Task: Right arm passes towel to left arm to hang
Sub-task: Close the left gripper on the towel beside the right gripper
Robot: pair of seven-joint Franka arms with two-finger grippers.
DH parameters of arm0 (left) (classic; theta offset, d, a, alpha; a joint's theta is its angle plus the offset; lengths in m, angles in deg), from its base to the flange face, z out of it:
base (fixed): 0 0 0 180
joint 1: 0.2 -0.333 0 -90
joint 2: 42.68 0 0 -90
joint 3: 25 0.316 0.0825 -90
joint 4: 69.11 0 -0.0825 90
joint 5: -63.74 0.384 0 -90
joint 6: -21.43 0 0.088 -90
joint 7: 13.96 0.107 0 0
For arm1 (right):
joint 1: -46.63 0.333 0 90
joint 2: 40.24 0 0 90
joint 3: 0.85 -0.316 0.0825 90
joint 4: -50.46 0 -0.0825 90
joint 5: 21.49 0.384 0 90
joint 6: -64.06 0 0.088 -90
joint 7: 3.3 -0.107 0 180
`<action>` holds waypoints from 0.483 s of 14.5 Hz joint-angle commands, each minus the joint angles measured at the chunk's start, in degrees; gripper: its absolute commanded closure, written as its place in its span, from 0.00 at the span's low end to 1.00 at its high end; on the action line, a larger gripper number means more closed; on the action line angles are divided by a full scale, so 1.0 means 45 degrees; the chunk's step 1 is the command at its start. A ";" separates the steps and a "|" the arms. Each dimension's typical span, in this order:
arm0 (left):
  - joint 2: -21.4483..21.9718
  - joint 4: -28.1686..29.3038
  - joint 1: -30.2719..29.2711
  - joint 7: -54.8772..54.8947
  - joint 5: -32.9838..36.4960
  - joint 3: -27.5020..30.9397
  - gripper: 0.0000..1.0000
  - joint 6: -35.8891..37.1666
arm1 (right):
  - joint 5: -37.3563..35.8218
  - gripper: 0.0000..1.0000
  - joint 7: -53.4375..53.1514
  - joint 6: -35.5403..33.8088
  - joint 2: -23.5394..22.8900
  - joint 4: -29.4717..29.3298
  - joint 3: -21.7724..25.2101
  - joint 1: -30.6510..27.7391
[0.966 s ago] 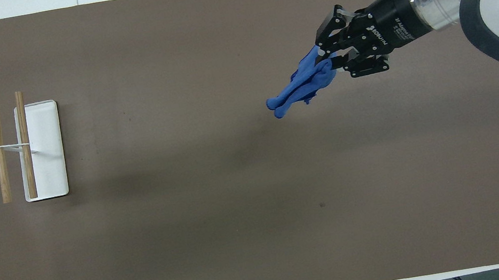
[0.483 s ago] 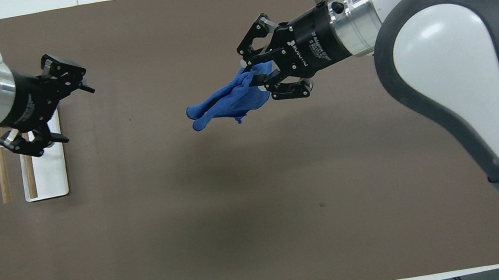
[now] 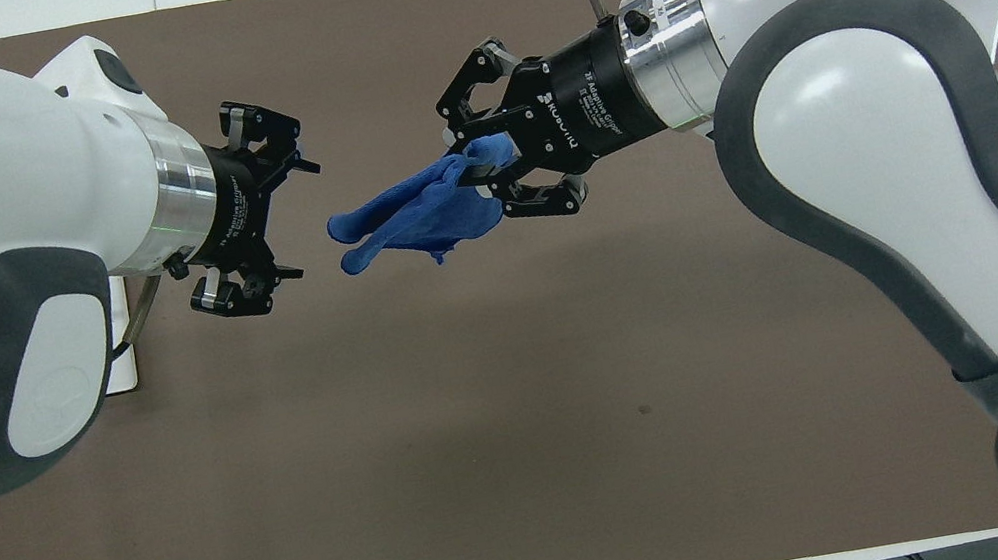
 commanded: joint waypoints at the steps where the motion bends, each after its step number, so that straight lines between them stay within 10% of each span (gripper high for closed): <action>1: 0.0252 0.0544 0.0286 -0.0032 -0.0222 0.0191 0.35 -0.0620 | 0.0275 1.00 -0.0177 0.0168 0.0149 0.0272 -0.0070 0.0031; 7: -0.0022 0.0564 0.0655 0.0027 -0.0222 0.0191 0.39 -0.0757 | 0.0275 0.99 -0.0177 0.0188 0.0168 0.0311 -0.0070 0.0050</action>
